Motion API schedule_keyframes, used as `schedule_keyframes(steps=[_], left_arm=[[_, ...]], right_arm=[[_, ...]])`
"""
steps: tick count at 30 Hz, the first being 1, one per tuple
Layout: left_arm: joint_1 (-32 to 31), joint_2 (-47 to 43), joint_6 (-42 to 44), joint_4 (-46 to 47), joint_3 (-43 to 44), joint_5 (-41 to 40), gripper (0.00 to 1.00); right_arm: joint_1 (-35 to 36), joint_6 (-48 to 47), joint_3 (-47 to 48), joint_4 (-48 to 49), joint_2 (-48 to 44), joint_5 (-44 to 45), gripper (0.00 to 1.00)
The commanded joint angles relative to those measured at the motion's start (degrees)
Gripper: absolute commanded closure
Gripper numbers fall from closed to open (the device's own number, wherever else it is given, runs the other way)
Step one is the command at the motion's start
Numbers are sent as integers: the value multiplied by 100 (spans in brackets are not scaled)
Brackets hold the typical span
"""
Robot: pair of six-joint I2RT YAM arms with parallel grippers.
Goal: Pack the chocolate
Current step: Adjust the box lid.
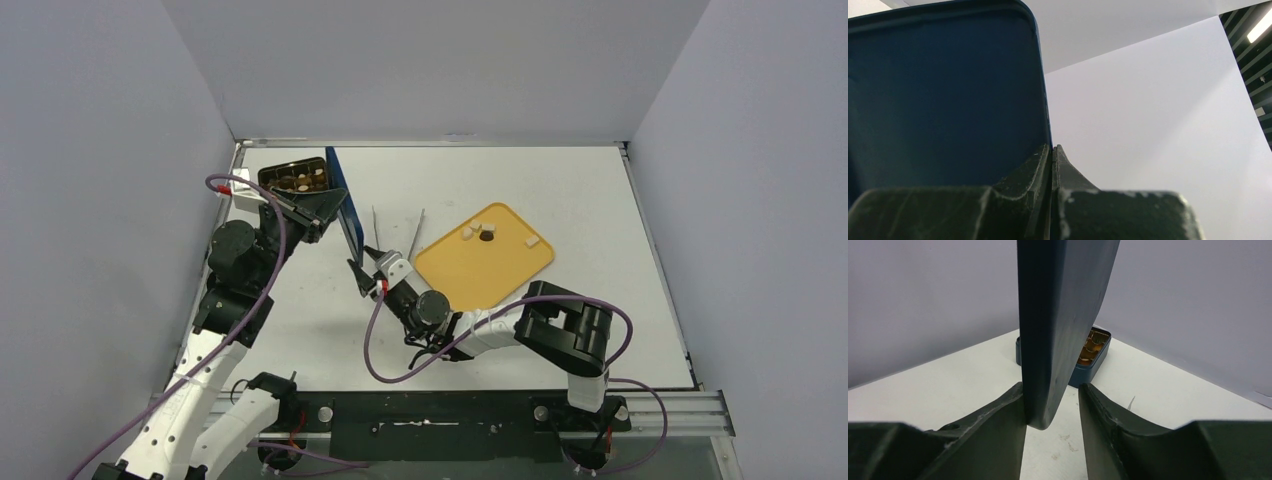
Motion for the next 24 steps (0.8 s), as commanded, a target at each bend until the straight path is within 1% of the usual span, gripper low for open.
schedule_keyframes(steps=[1,7,9,10,11,13,15,17,19,21,24], left_arm=[[-5,-128,16,307,305,-90,100],[-5,-133,93,236,321,-151,100],[-5,-145,234,144,344,-243,100],[-5,-154,324,60,354,-314,100],[-5,-162,411,-63,370,-417,97],[-5,-202,598,-311,372,-567,86],[-5,-232,800,-526,409,-879,67],[-5,-235,1039,-789,445,-1146,50],[4,-187,1362,-983,507,-1294,43],[4,-73,1729,-1273,616,-1475,39],[13,170,2381,-1651,786,-1733,32]], right_arm=[[22,57,257,544,71,137,62],[-36,166,239,623,79,130,83],[-65,214,164,652,29,189,93],[-81,258,113,670,-17,267,100],[-101,298,59,684,-72,355,100],[-134,287,-2,595,-237,471,100],[-193,307,29,225,-418,663,100],[-356,580,76,-220,-647,932,100],[-543,863,-12,-484,-874,936,100],[-749,1146,-72,-785,-1119,891,100],[-940,1103,8,-1291,-1382,841,100]])
